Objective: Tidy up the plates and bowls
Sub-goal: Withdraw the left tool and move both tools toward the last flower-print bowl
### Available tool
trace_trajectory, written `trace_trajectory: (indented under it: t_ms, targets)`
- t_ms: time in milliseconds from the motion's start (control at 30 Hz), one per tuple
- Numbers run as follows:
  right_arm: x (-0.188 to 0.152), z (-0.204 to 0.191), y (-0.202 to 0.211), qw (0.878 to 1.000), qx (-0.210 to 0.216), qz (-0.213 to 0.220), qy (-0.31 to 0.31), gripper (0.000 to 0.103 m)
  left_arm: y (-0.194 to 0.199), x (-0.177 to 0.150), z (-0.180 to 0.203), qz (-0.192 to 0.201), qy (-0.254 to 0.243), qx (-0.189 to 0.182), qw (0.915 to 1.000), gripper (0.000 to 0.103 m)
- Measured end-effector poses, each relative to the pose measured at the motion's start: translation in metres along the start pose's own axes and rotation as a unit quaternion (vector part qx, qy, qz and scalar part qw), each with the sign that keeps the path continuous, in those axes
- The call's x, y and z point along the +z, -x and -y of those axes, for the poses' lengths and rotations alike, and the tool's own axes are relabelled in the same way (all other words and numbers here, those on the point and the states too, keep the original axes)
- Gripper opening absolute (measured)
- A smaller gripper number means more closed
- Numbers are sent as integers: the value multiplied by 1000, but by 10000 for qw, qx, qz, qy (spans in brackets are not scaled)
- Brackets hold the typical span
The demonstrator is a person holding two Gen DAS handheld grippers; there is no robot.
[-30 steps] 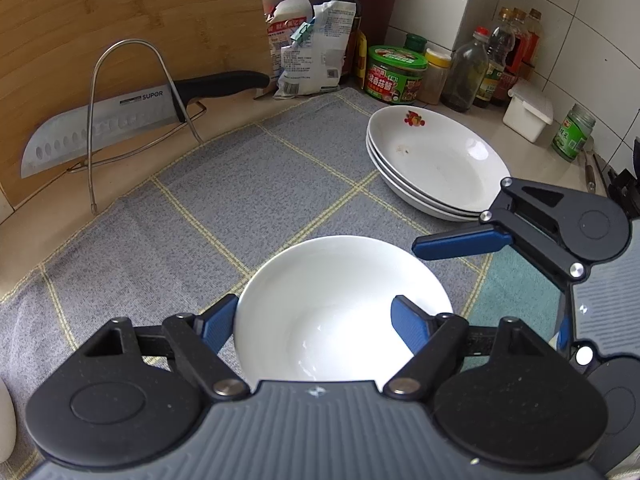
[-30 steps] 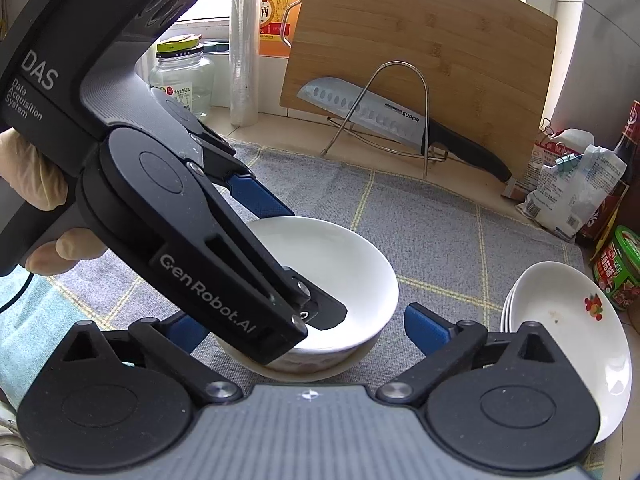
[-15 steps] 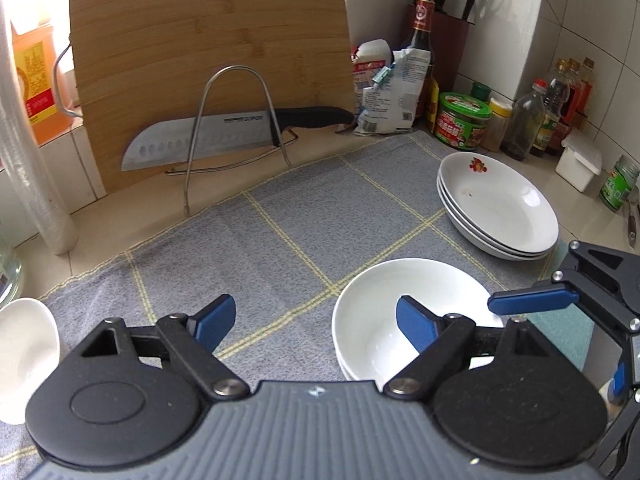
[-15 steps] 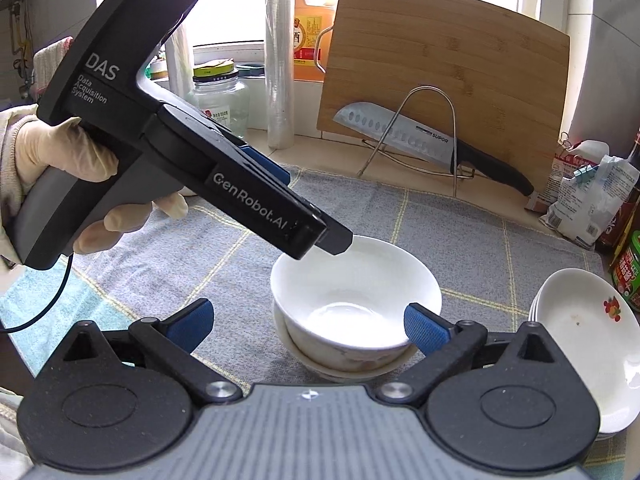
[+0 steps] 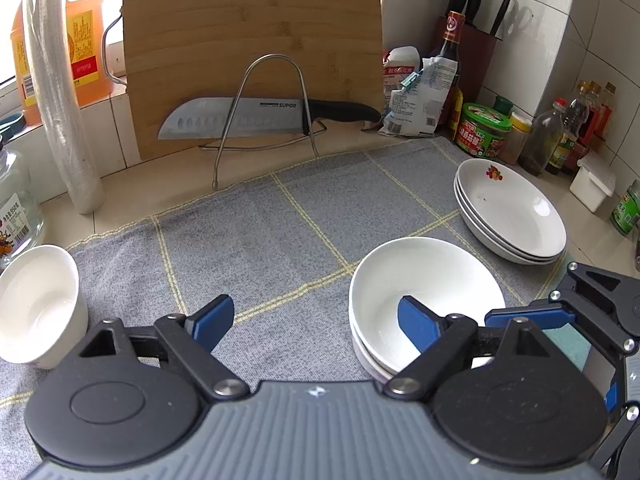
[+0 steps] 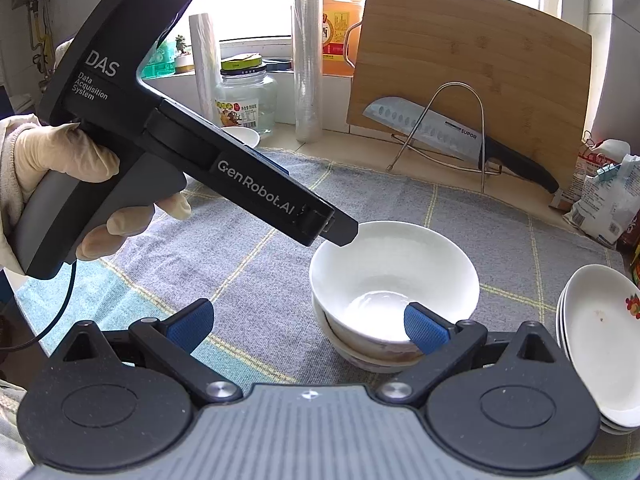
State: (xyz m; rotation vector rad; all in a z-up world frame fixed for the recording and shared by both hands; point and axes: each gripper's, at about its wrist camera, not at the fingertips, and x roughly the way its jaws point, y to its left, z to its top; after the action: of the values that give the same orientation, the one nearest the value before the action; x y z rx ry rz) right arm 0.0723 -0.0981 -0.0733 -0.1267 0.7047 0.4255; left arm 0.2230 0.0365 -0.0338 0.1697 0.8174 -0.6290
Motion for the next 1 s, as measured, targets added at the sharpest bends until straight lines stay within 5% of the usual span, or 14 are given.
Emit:
trace_trajectory:
  t_ms: [300,733,1000]
  targets:
    - [5,2,8,9997,-174,151,86,103,10,-8,-2,148,141,142,9997,92]
    - [42,12,-14,9989,-322,180,300,103,54,-54,-63,686,899,1512,9820,102]
    - [77,-40,-48,9971,-739,-31,189,103,59,-89,-125,702,741,1395,9850,102]
